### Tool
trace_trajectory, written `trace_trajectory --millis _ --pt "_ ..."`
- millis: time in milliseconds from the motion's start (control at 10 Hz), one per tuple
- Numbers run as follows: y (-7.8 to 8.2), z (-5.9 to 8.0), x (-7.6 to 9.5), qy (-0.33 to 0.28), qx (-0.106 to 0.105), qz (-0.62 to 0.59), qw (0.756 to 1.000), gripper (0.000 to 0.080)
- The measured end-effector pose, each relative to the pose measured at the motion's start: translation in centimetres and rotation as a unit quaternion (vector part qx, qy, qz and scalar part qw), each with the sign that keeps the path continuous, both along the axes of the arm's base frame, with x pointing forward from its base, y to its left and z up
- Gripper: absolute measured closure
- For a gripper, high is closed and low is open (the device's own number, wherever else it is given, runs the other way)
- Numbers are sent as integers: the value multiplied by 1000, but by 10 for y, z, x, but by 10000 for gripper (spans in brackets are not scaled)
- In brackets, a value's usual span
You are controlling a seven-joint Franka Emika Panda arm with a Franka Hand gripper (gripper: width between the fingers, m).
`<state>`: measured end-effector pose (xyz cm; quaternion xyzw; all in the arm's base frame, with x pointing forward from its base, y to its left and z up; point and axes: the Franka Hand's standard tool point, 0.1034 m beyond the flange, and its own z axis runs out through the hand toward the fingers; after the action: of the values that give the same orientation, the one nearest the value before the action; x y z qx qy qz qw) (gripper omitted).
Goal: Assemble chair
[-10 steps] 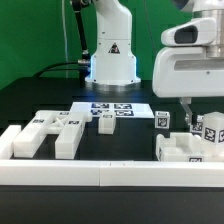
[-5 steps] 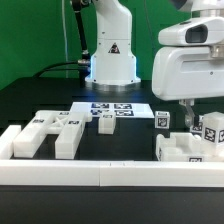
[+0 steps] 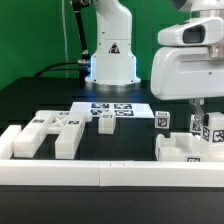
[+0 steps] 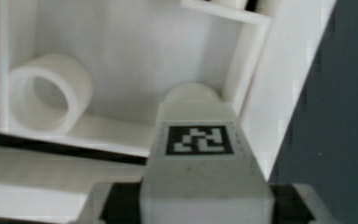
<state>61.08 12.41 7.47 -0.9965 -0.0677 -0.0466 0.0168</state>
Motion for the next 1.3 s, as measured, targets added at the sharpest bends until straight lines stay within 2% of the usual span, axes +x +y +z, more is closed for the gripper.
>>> trace_trajectory --millis 300,600,700,800,900,1200,1300 --pt "0 0 0 4 9 -95 995 509" --pt "2 0 0 11 25 -240 970 509" --pt "3 0 -1 14 30 -294 955 509" --pt "4 0 -1 18 36 -366 930 509" --pt "4 -1 -1 19 39 -392 919 509" --pt "5 0 -1 23 50 -511 858 509" --pt "5 0 -1 24 52 -528 847 508"
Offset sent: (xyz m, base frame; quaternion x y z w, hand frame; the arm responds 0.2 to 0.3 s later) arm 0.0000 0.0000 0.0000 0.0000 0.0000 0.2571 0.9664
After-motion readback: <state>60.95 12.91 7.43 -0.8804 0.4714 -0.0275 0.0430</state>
